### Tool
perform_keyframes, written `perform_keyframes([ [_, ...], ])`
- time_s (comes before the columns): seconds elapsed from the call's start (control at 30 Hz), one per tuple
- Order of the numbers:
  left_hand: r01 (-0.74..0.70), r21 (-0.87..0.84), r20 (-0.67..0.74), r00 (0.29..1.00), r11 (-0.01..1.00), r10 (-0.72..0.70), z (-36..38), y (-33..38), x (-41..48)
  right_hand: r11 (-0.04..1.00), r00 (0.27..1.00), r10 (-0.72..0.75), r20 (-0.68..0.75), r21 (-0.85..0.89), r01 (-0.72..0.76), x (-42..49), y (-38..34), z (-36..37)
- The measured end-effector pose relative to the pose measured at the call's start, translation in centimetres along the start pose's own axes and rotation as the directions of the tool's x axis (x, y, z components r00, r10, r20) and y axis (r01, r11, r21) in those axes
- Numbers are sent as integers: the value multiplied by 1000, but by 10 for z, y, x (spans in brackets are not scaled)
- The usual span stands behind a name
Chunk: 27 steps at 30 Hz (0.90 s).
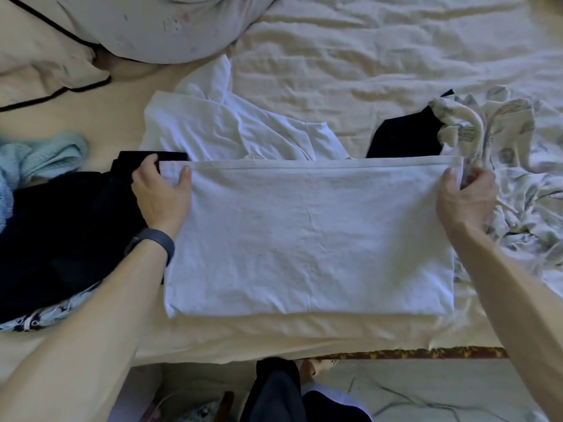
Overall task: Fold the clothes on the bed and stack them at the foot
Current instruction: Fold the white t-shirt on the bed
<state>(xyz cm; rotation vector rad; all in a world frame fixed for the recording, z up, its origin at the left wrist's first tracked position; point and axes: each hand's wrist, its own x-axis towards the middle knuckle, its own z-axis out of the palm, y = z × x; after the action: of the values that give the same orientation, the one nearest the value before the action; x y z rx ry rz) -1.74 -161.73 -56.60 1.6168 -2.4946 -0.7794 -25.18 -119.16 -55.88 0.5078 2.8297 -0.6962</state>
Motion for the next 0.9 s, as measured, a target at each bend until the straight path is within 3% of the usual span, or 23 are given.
perform_keyframes([
  [0.07, -262, 204, -40, 960, 943, 276, 10, 10, -53, 979, 985, -169, -35, -120, 163, -43, 2, 5],
  [0.13, -469, 188, 128, 883, 863, 452, 32, 27, -123, 905, 914, -405, 39, -126, 407, -110, 1, 21],
  [0.2, -643, 141, 394, 734, 753, 553, 58, 41, -183, 743, 750, -620, 231, -136, 656, -175, 2, 48],
  [0.27, -769, 194, 529, 605, 609, 595, 69, 31, -195, 563, 579, -690, 435, -179, 807, -195, 8, 64],
  [0.3, -774, 261, 529, 615, 577, 585, 66, 13, -180, 564, 590, -638, 495, -223, 795, -177, 19, 65],
  [0.33, -721, 355, 494, 685, 595, 535, 58, -12, -163, 614, 673, -522, 524, -316, 723, -152, 33, 59],
  [0.4, -506, 531, 336, 862, 680, 379, 24, -68, -129, 718, 856, -294, 426, -492, 492, -106, 61, 34],
  [0.43, -414, 569, 259, 910, 710, 323, 7, -88, -119, 755, 906, -224, 359, -524, 394, -96, 71, 22],
  [0.5, -360, 536, 222, 933, 764, 284, -2, -91, -125, 787, 928, -237, 288, -503, 357, -113, 73, 13],
  [0.57, -429, 458, 255, 903, 779, 347, 16, -55, -160, 752, 852, -377, 364, -417, 511, -165, 57, 23],
  [0.67, -662, 275, 483, 722, 698, 495, 43, -18, -219, 527, 575, -610, 545, -262, 808, -228, 59, 40],
  [0.7, -684, 278, 536, 693, 674, 483, 43, -23, -223, 474, 528, -625, 575, -259, 842, -222, 70, 37],
  [0.73, -660, 320, 555, 712, 679, 431, 39, -38, -217, 474, 547, -585, 600, -295, 830, -202, 89, 30],
  [0.77, -597, 393, 548, 763, 699, 344, 32, -56, -208, 508, 619, -489, 615, -376, 775, -176, 111, 19],
  [0.83, -444, 527, 467, 864, 724, 189, 11, -88, -197, 626, 810, -281, 515, -541, 561, -126, 158, -15],
  [0.9, -355, 542, 400, 906, 762, 138, 3, -91, -207, 701, 887, -170, 428, -580, 414, -107, 189, -50],
])
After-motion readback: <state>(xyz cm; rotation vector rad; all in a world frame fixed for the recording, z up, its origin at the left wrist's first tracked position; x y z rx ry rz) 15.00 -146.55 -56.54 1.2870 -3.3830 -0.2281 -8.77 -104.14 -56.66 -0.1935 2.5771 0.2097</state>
